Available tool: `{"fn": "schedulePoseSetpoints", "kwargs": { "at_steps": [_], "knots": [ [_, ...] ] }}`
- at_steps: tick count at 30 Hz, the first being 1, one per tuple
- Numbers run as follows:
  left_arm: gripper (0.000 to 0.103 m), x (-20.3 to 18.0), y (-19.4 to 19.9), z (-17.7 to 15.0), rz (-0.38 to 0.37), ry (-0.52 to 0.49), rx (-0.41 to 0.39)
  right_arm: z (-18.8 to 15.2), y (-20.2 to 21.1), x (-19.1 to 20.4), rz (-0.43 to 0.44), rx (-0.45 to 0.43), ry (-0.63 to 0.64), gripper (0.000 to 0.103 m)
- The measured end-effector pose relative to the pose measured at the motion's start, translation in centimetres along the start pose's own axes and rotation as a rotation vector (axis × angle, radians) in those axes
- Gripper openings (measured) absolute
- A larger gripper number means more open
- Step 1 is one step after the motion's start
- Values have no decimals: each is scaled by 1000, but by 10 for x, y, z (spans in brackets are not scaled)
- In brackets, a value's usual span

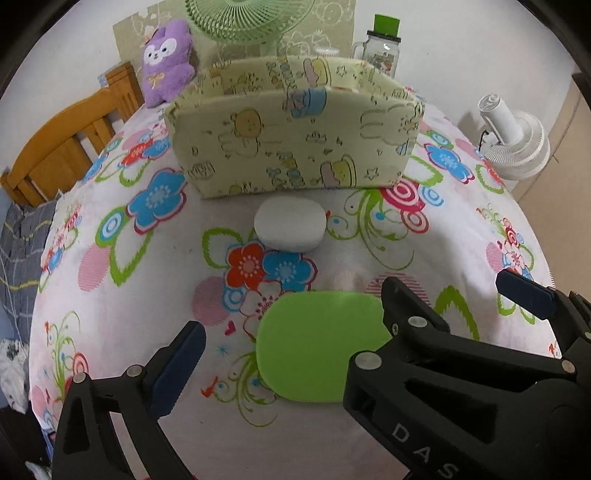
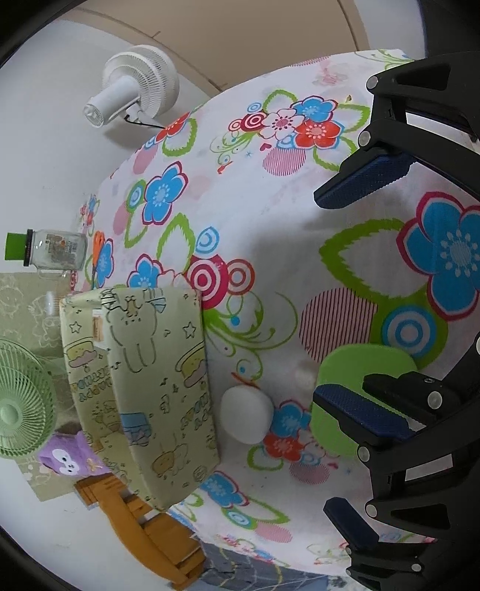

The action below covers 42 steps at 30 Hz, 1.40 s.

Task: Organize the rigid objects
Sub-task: 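Withdraw both tools from the basket toward the green case and white item, then grasp the green rounded-square case with the left tool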

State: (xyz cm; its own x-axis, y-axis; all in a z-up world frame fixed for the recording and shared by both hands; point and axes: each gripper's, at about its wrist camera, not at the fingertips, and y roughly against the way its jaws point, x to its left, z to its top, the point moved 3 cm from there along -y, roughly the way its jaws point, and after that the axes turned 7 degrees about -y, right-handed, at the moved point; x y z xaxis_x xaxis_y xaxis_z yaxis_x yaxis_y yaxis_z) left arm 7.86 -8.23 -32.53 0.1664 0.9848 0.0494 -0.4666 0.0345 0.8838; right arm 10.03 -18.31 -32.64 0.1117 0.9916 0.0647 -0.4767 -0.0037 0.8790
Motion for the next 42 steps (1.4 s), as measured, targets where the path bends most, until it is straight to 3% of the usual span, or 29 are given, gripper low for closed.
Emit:
{"fn": "schedulePoseSetpoints", "kwargs": {
  "at_steps": [20, 32, 35, 42],
  "knots": [
    [103, -25, -28, -12, 22, 48, 75, -9, -28, -29, -54, 59, 34, 98],
    [103, -27, -29, -11, 36, 58, 53, -10, -34, -34, -24, 80, -4, 98],
    [96, -27, -27, -10, 25, 46, 43, -10, -34, -33, -14, 81, -7, 98],
    [95, -19, -26, -4, 25, 46, 45, -6, -31, -30, -25, 77, -5, 98]
  ]
}}
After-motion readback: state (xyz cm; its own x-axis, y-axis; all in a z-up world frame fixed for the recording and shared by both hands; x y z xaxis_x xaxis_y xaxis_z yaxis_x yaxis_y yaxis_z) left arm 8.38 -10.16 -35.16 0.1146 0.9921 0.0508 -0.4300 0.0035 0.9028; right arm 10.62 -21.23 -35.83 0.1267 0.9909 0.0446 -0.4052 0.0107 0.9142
